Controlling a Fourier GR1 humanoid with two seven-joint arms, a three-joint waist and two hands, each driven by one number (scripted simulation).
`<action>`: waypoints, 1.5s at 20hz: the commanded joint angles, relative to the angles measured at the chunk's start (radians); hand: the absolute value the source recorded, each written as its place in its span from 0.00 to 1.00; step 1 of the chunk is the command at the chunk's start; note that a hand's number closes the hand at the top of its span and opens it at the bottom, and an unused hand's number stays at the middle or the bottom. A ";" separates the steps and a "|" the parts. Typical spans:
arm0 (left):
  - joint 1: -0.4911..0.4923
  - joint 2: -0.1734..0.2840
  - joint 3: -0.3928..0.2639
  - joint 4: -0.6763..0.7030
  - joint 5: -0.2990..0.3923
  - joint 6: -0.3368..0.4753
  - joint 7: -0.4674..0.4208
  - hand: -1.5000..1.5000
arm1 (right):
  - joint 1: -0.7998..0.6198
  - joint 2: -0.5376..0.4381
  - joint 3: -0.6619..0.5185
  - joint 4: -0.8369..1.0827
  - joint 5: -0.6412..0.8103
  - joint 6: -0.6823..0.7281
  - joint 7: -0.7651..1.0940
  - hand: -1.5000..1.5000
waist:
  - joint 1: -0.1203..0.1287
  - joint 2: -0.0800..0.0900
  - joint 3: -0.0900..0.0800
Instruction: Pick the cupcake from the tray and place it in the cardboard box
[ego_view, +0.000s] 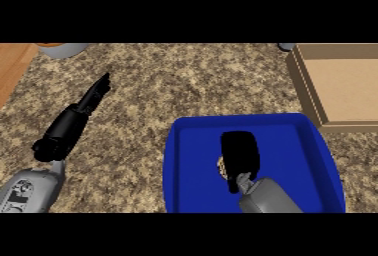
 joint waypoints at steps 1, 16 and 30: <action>0.006 0.029 0.031 -0.008 0.015 -0.019 -0.013 0.50 | 0.025 -0.126 0.089 -0.079 -0.071 0.012 -0.303 1.00 | 0.007 0.002 0.003; 0.027 0.019 0.049 0.004 0.016 0.004 -0.007 0.50 | 0.128 -0.718 0.011 -0.569 -0.408 -0.248 -1.335 1.00 | -0.056 -0.003 0.008; 0.027 0.001 0.026 -0.029 0.008 -0.018 -0.003 0.50 | 0.148 -0.908 -0.695 -0.171 -1.170 -0.027 -1.418 1.00 | -0.005 0.007 0.002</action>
